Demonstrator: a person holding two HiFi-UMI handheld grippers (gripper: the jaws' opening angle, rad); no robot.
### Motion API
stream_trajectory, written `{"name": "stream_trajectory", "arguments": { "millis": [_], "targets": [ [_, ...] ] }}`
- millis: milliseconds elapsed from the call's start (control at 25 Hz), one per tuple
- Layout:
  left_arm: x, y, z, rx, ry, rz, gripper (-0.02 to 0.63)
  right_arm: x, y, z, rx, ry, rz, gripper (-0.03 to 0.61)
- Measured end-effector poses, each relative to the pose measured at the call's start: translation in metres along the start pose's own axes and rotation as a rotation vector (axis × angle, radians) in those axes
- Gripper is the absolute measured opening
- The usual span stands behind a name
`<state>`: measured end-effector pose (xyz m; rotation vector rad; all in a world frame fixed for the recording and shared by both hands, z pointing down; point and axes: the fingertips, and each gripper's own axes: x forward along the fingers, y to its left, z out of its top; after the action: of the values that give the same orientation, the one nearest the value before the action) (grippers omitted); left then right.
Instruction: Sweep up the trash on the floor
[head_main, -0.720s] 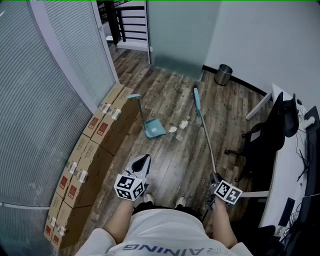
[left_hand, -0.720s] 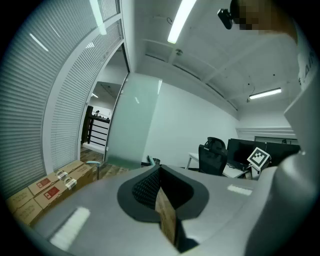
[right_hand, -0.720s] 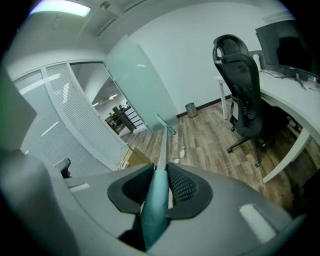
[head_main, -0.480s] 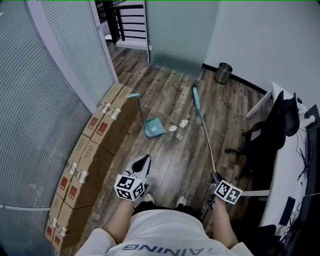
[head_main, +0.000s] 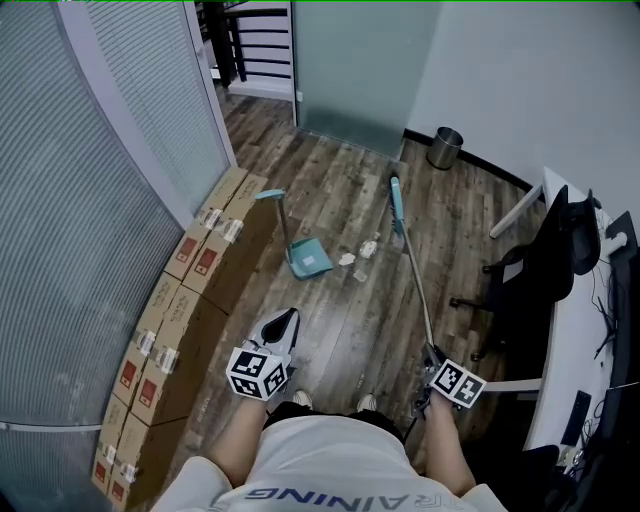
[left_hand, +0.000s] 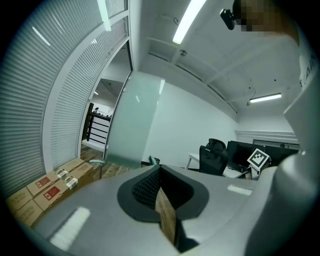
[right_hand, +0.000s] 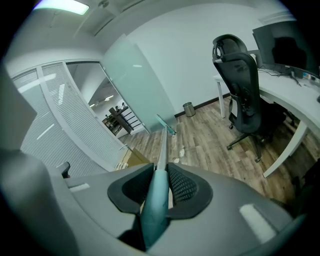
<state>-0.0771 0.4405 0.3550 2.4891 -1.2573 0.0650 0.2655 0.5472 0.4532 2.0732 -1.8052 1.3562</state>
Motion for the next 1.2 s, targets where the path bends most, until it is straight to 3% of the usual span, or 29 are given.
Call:
{"name": "stream_trajectory", "arguments": {
  "millis": [400,720,960,1200],
  "targets": [
    [-0.009,0.061,0.002,0.011,0.007,-0.01,0.0,0.018,0.046,-0.014,0.002,-0.021,-0.025,0.107],
    [0.022,0.079,-0.002,-0.015,0.044,-0.017,0.0,0.048,0.047,-0.004,0.008,0.018,-0.047,0.107],
    [0.066,0.096,0.015,-0.009,0.046,0.017,0.0,0.09,0.046,0.028,0.007,0.05,-0.04,0.107],
    [0.13,0.096,0.041,-0.005,0.04,0.044,0.0,0.136,0.038,0.087,-0.001,0.065,0.002,0.107]
  ]
}}
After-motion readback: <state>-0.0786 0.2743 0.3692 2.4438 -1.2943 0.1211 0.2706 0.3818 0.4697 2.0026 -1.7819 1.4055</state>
